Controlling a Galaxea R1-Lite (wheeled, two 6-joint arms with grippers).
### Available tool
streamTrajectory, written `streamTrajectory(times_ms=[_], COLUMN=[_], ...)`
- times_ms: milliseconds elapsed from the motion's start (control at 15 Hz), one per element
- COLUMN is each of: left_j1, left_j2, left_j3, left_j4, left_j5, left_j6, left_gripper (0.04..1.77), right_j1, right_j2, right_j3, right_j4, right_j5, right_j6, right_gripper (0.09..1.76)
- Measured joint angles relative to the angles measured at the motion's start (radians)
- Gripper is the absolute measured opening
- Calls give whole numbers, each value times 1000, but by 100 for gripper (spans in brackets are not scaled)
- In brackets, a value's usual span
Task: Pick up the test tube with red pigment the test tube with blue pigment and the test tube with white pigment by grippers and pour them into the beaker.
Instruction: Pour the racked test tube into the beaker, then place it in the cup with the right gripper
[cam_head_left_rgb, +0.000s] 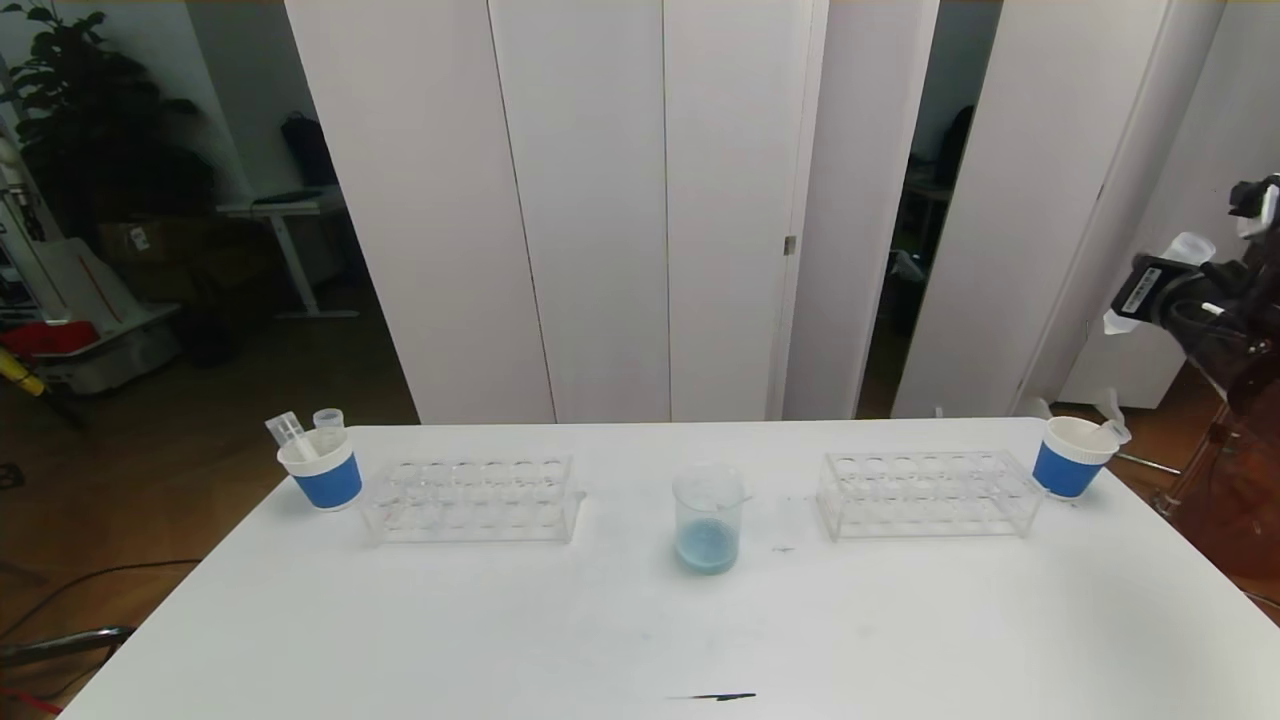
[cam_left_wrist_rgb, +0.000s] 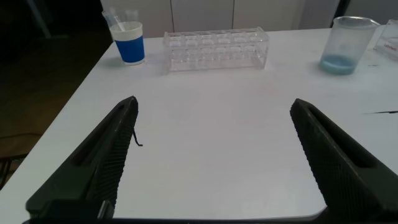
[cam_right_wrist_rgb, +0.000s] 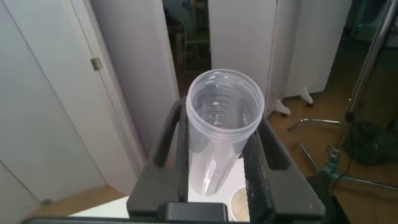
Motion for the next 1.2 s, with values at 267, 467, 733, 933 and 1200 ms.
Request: streamTrajectory(times_ms=[267, 467, 733, 933, 1200], left_j1=[0, 0, 0, 0, 0], left_j2=[0, 0, 0, 0, 0], left_j3=[0, 0, 0, 0, 0], left_j4=[0, 0, 0, 0, 0], left_j5=[0, 0, 0, 0, 0], left_j6=[0, 0, 0, 0, 0], left_gripper=[175, 175, 175, 175, 175], right_j1=[-92, -101, -98, -109, -111], right_j2=[95, 171, 274, 354, 438], right_j3=[-111, -131, -135, -129, -98], right_j4=[-3, -7, -85, -126, -132], right_j5=[22, 18, 22, 24, 26], right_j6=[-1, -1, -3, -10, -11], right_gripper=[57, 57, 57, 57, 57])
